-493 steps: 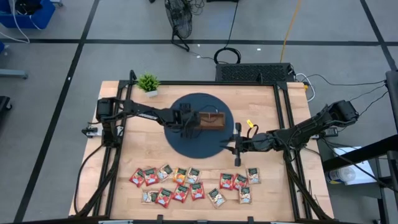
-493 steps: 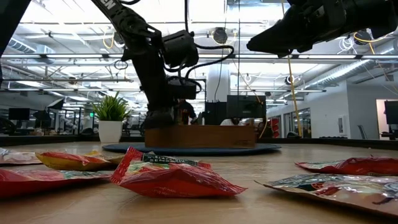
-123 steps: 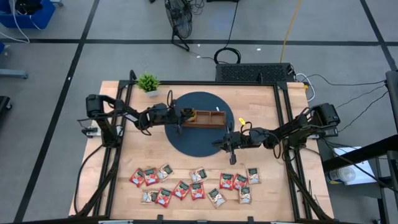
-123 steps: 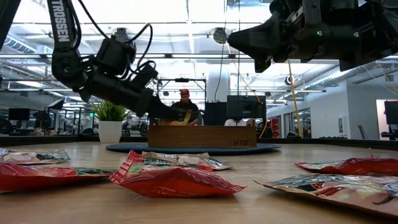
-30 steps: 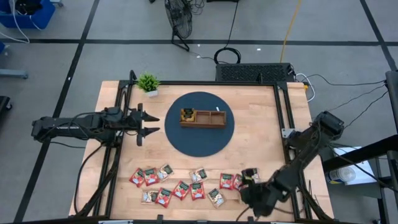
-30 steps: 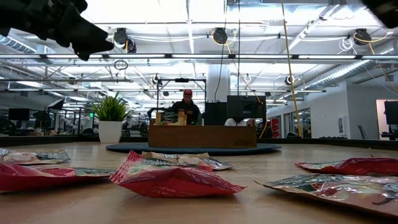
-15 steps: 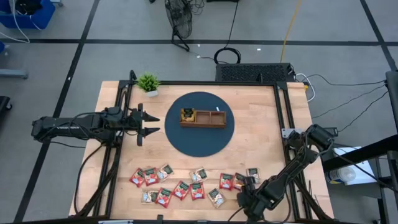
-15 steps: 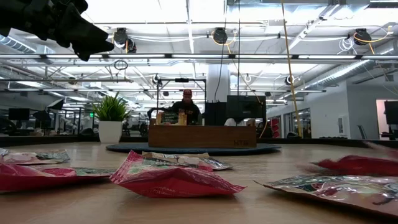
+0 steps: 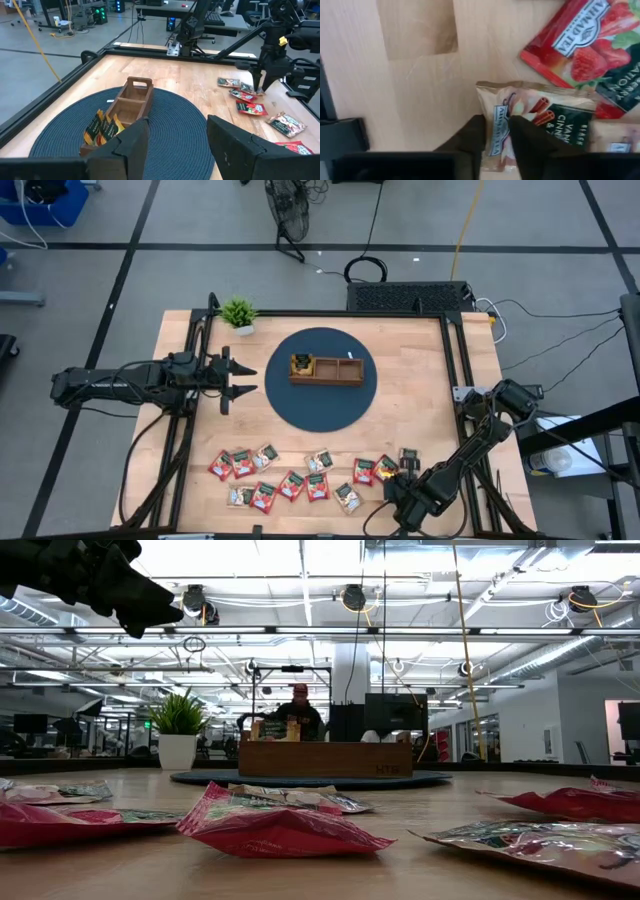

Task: Pick & Place Tea
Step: Put the brown tea bag into the right section of the wooden organizer

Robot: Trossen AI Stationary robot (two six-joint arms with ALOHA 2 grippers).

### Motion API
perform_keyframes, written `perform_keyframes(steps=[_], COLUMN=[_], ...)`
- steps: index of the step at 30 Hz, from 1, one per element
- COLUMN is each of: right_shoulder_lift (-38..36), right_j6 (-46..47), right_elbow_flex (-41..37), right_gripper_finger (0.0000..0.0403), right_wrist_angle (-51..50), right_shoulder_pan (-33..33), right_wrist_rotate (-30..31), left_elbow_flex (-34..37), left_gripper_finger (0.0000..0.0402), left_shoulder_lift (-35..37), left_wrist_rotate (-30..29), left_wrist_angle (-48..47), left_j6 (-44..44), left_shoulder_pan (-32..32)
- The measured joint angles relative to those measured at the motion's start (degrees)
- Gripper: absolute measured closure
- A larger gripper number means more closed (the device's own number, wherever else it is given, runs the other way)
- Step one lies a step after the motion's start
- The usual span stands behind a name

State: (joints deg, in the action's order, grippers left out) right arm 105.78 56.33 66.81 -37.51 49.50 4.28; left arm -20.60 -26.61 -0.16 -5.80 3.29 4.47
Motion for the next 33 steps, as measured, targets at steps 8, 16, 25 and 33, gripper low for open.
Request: perform_keyframes(steps=[8, 16, 25, 33], right_shoulder_lift=[0.1, 0.0, 0.0, 0.0], right_j6=[-1.3, -14.0, -45.6, -76.4], right_elbow_flex=[6.2, 13.9, 9.7, -2.5], right_gripper_finger=[0.0397, 0.0400, 0.0402, 0.0402], right_wrist_angle=[-0.8, -10.7, -7.5, 18.3], right_shoulder_pan=[1.2, 1.6, -2.2, -10.6], right_wrist_rotate=[2.2, 17.9, 50.8, 65.0], left_elbow_flex=[0.0, 0.0, 0.0, 0.0], left_gripper_finger=[0.0199, 0.0199, 0.0199, 0.0199], left_shoulder_lift=[0.0, 0.0, 0.0, 0.0], left_wrist_rotate=[0.0, 0.0, 0.0, 0.0], left_wrist_angle=[0.0, 0.0, 0.0, 0.1], left_j6=[0.0, 0.0, 0.0, -1.2], left_shoulder_pan=[0.0, 0.0, 0.0, 0.0])
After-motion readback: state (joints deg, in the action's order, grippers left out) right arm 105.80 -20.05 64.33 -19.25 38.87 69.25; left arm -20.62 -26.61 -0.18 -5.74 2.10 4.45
